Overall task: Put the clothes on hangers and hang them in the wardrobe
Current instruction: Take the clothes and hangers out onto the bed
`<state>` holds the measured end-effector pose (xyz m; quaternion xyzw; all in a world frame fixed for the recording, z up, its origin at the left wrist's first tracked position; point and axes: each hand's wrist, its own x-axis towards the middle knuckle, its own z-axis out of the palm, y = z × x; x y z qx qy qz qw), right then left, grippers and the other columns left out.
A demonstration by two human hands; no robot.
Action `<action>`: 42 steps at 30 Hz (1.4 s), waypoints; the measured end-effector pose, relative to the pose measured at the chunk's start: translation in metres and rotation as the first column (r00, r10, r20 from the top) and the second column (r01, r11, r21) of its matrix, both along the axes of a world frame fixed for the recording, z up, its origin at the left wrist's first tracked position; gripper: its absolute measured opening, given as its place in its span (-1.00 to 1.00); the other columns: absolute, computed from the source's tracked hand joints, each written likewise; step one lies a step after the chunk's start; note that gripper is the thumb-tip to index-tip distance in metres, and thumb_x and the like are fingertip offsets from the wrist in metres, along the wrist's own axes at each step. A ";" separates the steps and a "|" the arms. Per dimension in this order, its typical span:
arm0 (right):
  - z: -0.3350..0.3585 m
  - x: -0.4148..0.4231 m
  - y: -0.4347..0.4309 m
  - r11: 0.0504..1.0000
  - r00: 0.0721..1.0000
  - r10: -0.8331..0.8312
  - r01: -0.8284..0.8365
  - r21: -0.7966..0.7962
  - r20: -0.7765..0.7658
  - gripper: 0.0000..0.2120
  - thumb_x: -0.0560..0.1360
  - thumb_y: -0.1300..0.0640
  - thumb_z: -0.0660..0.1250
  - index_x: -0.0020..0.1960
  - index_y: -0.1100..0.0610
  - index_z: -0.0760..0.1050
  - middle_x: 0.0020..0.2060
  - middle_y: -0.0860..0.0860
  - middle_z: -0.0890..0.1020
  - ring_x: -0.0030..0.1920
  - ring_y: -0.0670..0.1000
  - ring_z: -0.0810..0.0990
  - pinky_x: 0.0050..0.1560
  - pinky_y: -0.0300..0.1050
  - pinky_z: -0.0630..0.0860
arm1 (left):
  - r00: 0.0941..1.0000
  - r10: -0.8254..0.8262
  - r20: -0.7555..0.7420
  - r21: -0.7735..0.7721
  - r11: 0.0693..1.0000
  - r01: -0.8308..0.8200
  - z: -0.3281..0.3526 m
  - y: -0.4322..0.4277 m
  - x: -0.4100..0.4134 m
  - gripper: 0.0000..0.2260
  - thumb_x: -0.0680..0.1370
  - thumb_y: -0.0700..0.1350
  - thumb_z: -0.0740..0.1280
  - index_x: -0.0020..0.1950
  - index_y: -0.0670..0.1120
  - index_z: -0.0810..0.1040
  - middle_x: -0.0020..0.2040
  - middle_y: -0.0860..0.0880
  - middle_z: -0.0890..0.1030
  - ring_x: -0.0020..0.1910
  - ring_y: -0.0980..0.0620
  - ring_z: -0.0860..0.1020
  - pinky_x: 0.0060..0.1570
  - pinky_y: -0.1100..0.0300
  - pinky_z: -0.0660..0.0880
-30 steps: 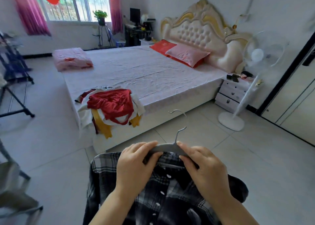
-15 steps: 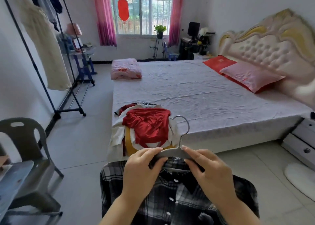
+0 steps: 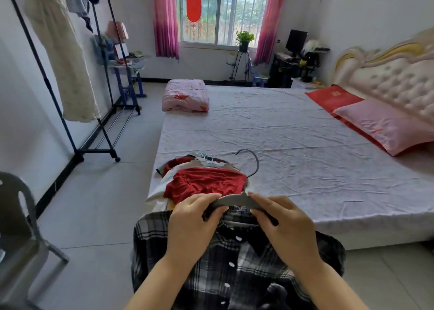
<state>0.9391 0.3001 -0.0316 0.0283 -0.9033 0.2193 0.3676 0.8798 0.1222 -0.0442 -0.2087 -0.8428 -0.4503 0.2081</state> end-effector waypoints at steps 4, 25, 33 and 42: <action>0.000 -0.079 0.021 1.000 0.999 -0.006 0.007 -0.007 0.051 -0.50 0.25 0.20 0.58 0.12 -0.13 0.59 -0.20 -0.16 0.63 -0.31 -0.14 0.59 -0.39 -0.26 0.52 | 1.000 -0.009 0.012 -0.004 1.000 0.010 -0.001 0.021 -0.079 -0.76 0.34 -0.12 0.53 -0.01 -0.03 0.66 -0.10 0.10 0.66 -0.13 0.12 0.61 -0.09 0.04 0.58; -0.064 -0.459 0.130 0.969 0.925 0.245 -0.228 -0.091 0.292 -0.57 0.31 0.21 0.54 0.13 -0.07 0.60 -0.16 -0.10 0.66 -0.34 -0.11 0.59 -0.41 -0.33 0.47 | 0.964 0.213 0.161 -0.182 0.966 -0.183 -0.054 0.125 -0.414 -0.78 0.40 -0.13 0.48 0.03 -0.06 0.63 -0.07 0.05 0.65 -0.06 0.05 0.60 -0.05 0.00 0.55; -0.129 -0.557 0.147 0.962 0.627 0.271 -0.173 -0.209 0.730 -0.51 0.51 0.12 0.30 0.42 -0.01 0.30 0.30 -0.01 0.43 0.26 0.01 0.41 0.26 -0.11 0.38 | 0.803 0.393 0.448 -0.435 0.881 -0.188 -0.115 0.136 -0.471 -0.60 0.50 -0.01 0.34 0.32 -0.01 0.42 0.28 0.04 0.47 0.30 0.03 0.38 0.30 0.11 0.30; -0.166 -0.545 0.152 0.948 0.458 0.296 -0.251 -0.197 0.838 -0.59 0.55 0.11 0.23 0.39 0.02 0.33 0.33 -0.06 0.39 0.33 -0.04 0.34 0.28 -0.19 0.30 | 0.708 0.476 0.522 -0.503 0.842 -0.195 -0.132 0.133 -0.466 -0.61 0.54 0.01 0.28 0.36 0.01 0.40 0.33 0.07 0.42 0.33 0.08 0.34 0.32 0.12 0.28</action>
